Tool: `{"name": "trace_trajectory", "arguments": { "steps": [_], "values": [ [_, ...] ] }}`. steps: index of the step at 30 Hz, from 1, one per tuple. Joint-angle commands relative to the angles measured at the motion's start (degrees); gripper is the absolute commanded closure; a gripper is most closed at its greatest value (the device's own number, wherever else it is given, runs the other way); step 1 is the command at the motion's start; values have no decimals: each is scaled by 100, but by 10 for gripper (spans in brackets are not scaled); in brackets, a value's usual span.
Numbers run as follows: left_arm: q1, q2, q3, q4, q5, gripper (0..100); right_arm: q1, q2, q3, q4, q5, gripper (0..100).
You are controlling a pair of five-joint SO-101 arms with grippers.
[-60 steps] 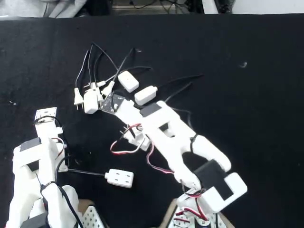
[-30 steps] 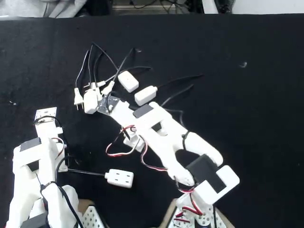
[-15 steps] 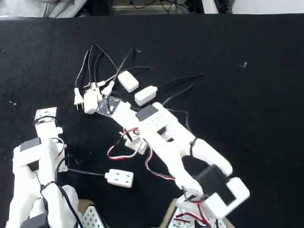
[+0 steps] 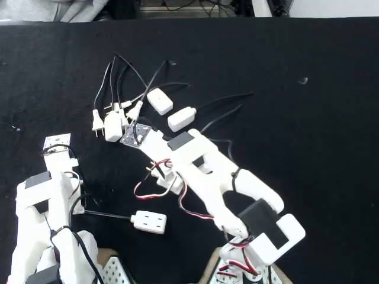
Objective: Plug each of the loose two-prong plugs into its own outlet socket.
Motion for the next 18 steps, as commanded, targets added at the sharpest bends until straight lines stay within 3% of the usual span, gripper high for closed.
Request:
{"name": "trace_trajectory", "arguments": {
  "steps": [1, 5, 18],
  "values": [
    [92, 18, 92, -123, 26, 970, -176, -286, -224, -70, -44, 837],
    [92, 18, 92, -123, 26, 970, -413, -286, -224, -70, -44, 799],
    [92, 18, 92, -123, 26, 970, -114, -233, -505, -70, 0, 848]
  ]
}}
